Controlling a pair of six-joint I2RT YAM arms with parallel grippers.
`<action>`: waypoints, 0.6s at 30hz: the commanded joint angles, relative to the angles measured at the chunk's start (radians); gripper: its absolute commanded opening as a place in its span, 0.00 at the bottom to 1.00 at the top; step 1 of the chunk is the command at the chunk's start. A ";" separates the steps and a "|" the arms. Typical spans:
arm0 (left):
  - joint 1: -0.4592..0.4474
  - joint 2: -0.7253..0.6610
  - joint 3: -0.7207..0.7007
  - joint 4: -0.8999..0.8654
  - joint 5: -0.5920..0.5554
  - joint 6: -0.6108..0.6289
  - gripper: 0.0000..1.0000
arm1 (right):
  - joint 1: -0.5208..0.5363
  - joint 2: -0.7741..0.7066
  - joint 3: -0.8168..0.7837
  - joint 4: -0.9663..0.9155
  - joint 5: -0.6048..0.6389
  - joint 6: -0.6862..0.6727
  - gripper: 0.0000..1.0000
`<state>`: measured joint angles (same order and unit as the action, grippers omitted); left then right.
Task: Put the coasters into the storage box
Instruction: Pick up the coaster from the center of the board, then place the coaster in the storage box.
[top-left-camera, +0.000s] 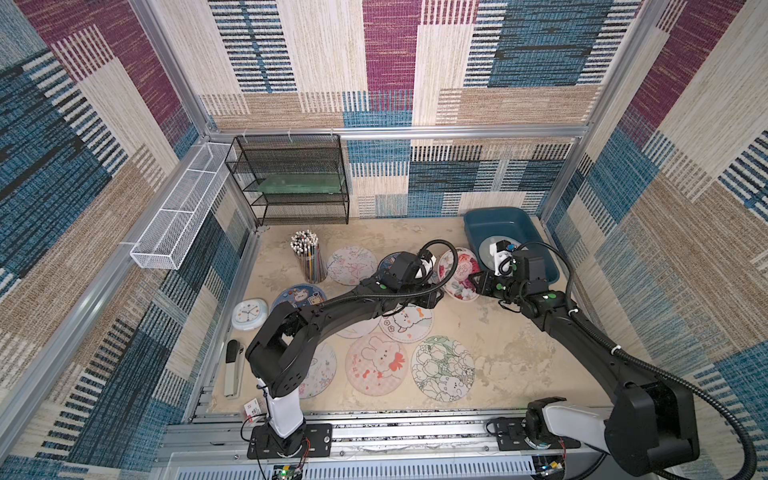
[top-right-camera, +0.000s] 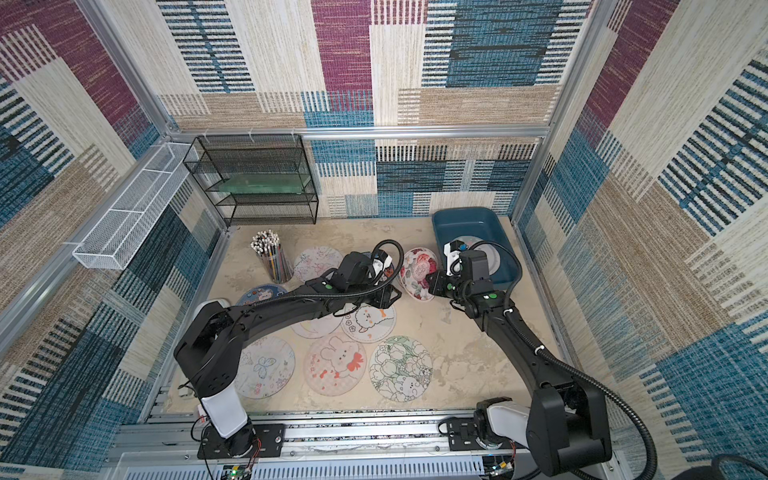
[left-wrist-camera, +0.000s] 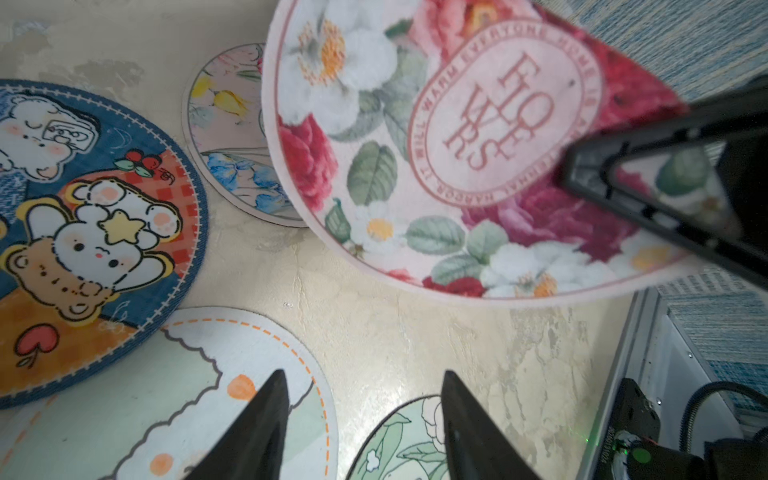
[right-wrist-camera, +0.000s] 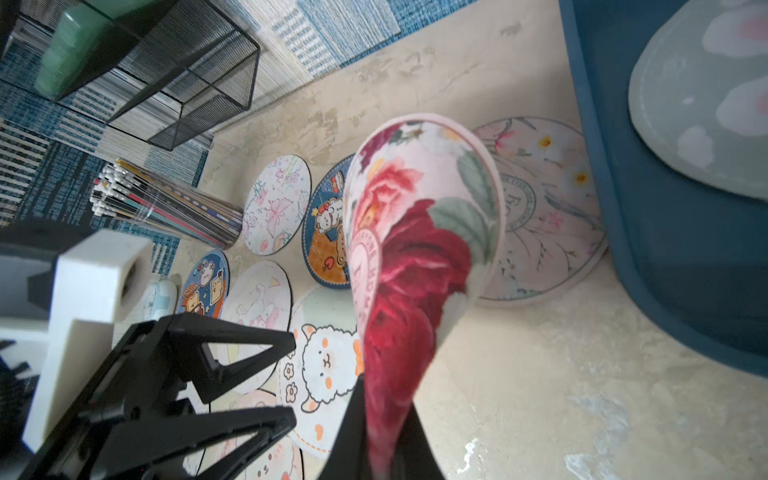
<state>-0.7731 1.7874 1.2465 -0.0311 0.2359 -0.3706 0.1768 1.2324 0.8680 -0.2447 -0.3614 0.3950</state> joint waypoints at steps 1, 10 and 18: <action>0.002 -0.028 -0.033 0.123 0.017 0.011 0.58 | -0.014 0.028 0.053 0.039 0.023 -0.018 0.08; 0.002 -0.083 -0.107 0.164 -0.032 0.018 0.58 | -0.149 0.151 0.199 0.076 -0.010 -0.012 0.08; 0.001 -0.094 -0.125 0.189 -0.017 0.014 0.59 | -0.284 0.260 0.270 0.103 -0.050 -0.014 0.08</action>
<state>-0.7731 1.7039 1.1221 0.1158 0.2096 -0.3706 -0.0864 1.4696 1.1145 -0.1841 -0.3977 0.3916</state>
